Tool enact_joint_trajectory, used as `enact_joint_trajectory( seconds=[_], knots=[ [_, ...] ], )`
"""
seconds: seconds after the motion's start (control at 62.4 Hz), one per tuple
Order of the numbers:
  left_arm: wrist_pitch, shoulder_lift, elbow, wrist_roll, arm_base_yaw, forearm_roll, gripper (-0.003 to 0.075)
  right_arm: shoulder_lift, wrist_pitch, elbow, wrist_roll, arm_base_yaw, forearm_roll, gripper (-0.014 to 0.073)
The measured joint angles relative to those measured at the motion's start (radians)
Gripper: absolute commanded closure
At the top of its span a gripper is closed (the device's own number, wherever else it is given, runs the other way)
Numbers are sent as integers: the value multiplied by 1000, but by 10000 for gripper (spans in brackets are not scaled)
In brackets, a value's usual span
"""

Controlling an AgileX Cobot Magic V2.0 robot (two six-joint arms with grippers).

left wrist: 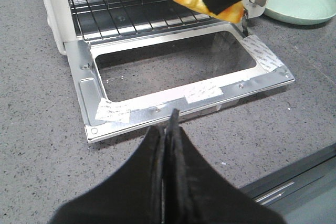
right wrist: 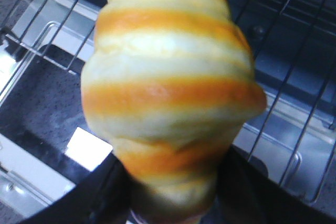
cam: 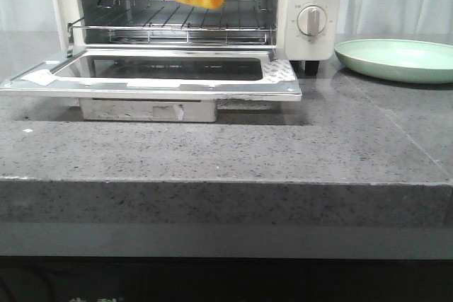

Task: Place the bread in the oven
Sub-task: 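Lower the croissant onto the oven rack and open the right gripper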

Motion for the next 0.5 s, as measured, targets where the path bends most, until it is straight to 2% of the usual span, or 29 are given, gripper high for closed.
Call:
enact_joint_trajectory(
  seconds=[0.224, 0.496],
  knots=[
    [0, 0, 0, 0, 0, 0, 738, 109, 29, -128, 19, 0, -116, 431],
    [0, 0, 0, 0, 0, 0, 738, 158, 16, -166, 24, 0, -148, 431]
  ],
)
